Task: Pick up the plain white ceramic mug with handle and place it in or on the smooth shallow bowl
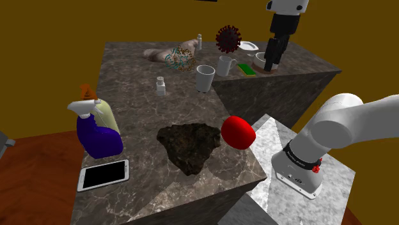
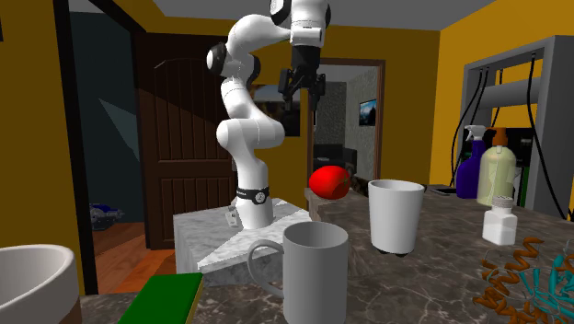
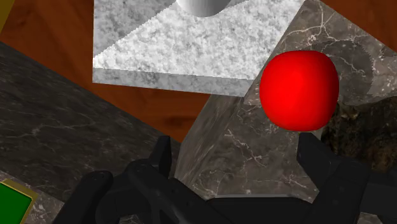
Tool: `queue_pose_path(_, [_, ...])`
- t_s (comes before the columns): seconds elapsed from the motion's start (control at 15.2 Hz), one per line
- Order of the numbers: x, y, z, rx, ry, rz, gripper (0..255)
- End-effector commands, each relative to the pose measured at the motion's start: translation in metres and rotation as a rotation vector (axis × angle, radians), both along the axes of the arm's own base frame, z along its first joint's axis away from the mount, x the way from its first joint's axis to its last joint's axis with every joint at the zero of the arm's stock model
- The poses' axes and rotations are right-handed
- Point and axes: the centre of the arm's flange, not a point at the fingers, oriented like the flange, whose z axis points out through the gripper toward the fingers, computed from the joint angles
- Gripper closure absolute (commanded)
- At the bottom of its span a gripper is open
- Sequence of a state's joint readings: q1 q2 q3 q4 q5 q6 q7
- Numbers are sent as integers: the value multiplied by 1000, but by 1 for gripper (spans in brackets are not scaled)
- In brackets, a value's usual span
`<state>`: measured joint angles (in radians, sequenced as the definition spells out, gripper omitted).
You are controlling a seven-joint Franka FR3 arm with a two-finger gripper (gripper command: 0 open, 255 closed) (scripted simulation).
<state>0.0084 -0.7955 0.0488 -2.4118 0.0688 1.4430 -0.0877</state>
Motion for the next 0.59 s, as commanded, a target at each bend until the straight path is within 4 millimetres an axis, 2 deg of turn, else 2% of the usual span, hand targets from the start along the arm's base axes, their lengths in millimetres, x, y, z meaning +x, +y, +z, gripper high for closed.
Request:
queue_pose_path(0.0, [0,0,0,0,0,0,0])
queue_pose_path(0.53, [90,-33,-42,-18,0,-74,0])
